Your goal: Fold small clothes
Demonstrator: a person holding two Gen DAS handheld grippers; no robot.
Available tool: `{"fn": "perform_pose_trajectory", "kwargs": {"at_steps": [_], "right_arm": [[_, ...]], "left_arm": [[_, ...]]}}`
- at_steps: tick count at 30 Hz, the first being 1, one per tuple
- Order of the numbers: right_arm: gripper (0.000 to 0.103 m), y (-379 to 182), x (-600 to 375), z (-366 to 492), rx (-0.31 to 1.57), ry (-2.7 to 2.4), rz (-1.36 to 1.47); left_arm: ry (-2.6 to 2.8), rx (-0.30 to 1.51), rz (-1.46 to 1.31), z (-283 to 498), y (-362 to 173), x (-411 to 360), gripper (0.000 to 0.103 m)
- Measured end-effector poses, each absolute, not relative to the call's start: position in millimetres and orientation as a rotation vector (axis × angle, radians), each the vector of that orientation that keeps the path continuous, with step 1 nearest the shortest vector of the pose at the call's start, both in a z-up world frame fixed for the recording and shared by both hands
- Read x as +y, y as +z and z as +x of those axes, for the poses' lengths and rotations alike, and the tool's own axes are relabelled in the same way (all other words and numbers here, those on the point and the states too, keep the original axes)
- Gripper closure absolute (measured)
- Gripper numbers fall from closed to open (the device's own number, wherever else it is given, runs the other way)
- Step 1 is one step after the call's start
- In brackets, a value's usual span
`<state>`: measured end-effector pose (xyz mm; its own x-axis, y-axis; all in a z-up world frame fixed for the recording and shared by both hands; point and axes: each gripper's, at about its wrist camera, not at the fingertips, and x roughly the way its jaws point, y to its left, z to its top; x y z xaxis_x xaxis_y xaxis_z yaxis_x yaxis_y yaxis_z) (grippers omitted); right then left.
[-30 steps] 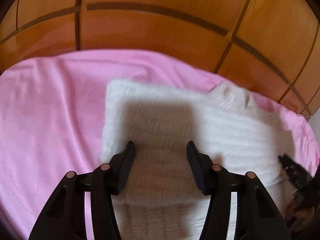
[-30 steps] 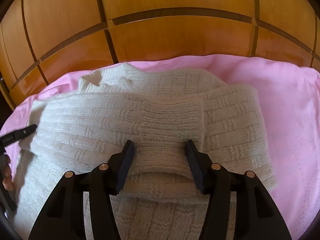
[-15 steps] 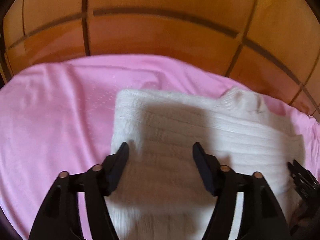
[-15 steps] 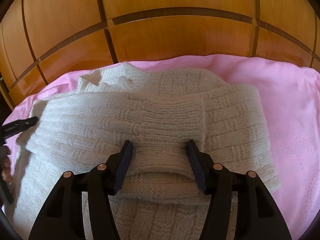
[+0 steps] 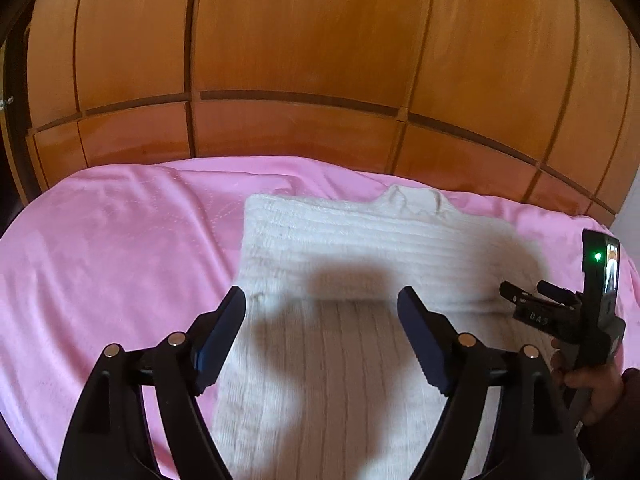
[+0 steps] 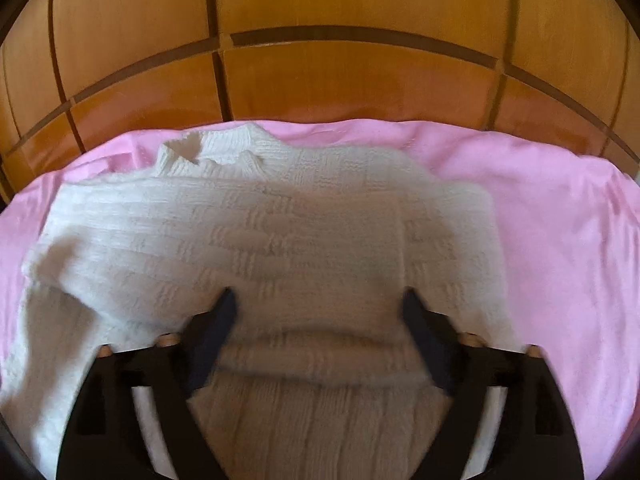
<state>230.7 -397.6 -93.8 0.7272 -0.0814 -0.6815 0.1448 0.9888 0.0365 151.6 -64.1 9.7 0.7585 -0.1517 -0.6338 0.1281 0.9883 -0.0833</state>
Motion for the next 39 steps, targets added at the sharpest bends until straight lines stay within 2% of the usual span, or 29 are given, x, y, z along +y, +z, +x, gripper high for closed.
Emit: {"fn": "perform_pose_trajectory", "kwargs": {"at_steps": [10, 16, 23, 29, 31, 33, 34, 36, 38, 39], "right_arm": [[0.014, -105, -387, 168, 0.843, -0.059, 0.109], [0.008, -123, -383, 124, 0.866, -0.048, 0.092], [0.008, -123, -390, 95, 0.880, -0.028, 0.075], [0.008, -110, -418, 65, 0.871, -0.042, 0.141], [0.008, -107, -432, 54, 0.873, -0.063, 0.170], [0.008, -107, -449, 39, 0.892, -0.072, 0.215], [0.008, -108, -455, 33, 0.900, -0.069, 0.233], [0.017, -114, -465, 15, 0.940, -0.047, 0.291], [0.029, -121, -465, -2, 0.982, -0.014, 0.324], [0.035, -124, -465, -8, 0.996, -0.004, 0.333]], "left_arm": [[-0.154, 0.720, -0.056, 111, 2, -54, 0.024], [-0.134, 0.788, -0.080, 98, -27, -40, 0.024], [-0.122, 0.856, -0.132, 73, -55, -6, 0.026], [-0.151, 0.887, -0.165, 43, -63, 20, 0.036], [-0.169, 0.914, -0.177, 35, -68, 25, 0.044], [-0.182, 0.946, -0.198, 25, -74, 31, 0.046], [-0.190, 0.960, -0.213, 20, -76, 34, 0.049], [-0.213, 0.987, -0.245, 14, -80, 38, 0.055], [-0.222, 1.014, -0.264, 7, -85, 40, 0.058], [-0.228, 1.024, -0.264, 4, -86, 40, 0.063]]}}
